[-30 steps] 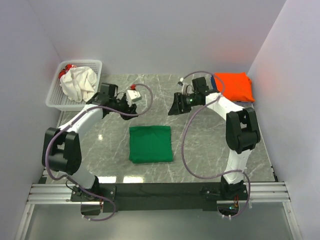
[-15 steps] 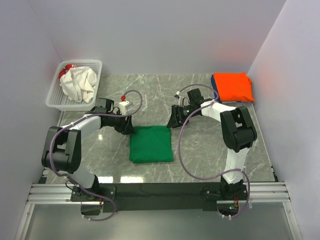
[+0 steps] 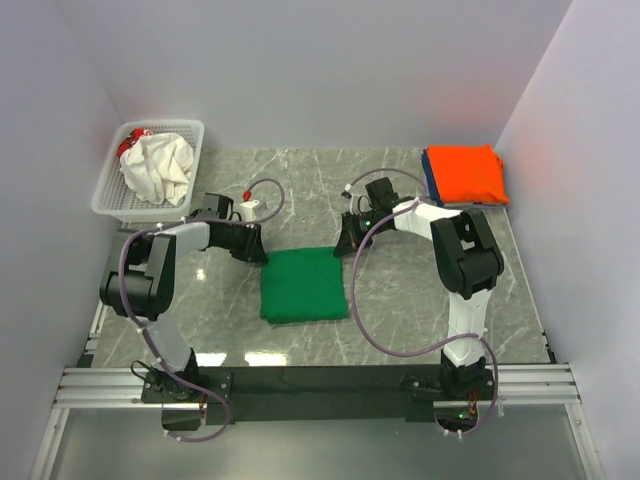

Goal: Fold and stack the t-shirts
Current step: Fold the tshirt

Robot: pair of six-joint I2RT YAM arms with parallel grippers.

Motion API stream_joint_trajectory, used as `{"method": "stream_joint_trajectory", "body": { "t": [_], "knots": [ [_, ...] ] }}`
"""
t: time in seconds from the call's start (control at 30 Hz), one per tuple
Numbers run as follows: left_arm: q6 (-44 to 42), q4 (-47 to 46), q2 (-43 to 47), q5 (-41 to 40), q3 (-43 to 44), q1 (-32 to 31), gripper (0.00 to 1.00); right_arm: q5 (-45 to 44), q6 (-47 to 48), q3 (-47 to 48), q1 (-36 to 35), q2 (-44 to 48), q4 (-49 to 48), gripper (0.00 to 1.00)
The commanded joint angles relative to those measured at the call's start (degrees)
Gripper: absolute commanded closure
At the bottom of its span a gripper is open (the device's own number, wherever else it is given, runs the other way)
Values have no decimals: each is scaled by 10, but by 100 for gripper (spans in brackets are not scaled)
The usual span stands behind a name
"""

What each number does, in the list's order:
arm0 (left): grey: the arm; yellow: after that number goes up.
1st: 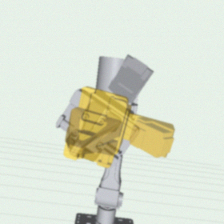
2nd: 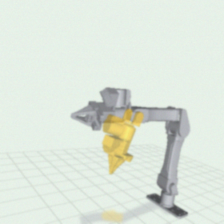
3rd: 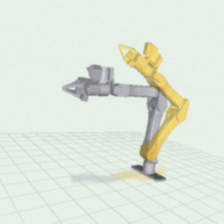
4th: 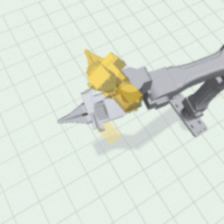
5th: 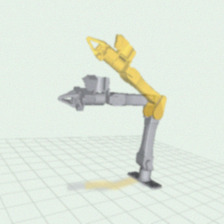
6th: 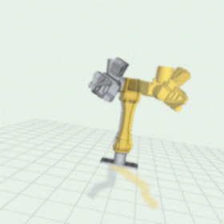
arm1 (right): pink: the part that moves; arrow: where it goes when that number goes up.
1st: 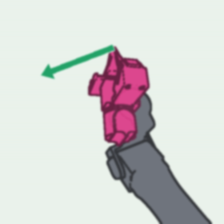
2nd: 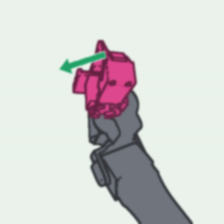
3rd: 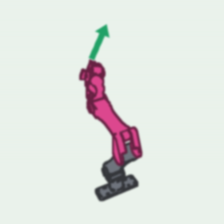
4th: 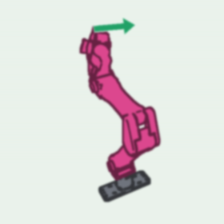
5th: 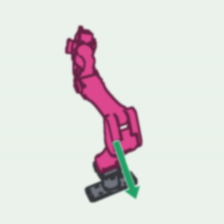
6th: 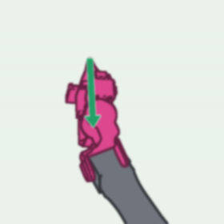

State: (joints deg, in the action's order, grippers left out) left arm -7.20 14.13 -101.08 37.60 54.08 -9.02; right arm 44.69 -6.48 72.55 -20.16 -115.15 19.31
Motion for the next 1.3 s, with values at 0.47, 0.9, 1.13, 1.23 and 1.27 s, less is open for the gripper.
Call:
{"method": "stream_joint_trajectory", "body": {
  "t": [0.47, 0.9, 1.13, 1.23, 1.27],
  "knots": [
    [8, 5, -115, -74, 125, 8, 88, -158, 7, 84, -20, -47, -23, 100],
    [92, -24, 26, 102, 140, 56, 56, -142, -48, 74, 4, 74, -23, 44],
    [242, -148, 16, 175, 80, 23, 53, 3, -164, -10, -11, 115, -156, 55],
    [304, -211, -19, 186, 66, 5, 54, 37, -215, -9, -35, 65, -192, 62],
    [320, -228, -42, 187, 63, -3, 55, 58, -240, -1, -43, 49, -216, 63]
  ]
}}
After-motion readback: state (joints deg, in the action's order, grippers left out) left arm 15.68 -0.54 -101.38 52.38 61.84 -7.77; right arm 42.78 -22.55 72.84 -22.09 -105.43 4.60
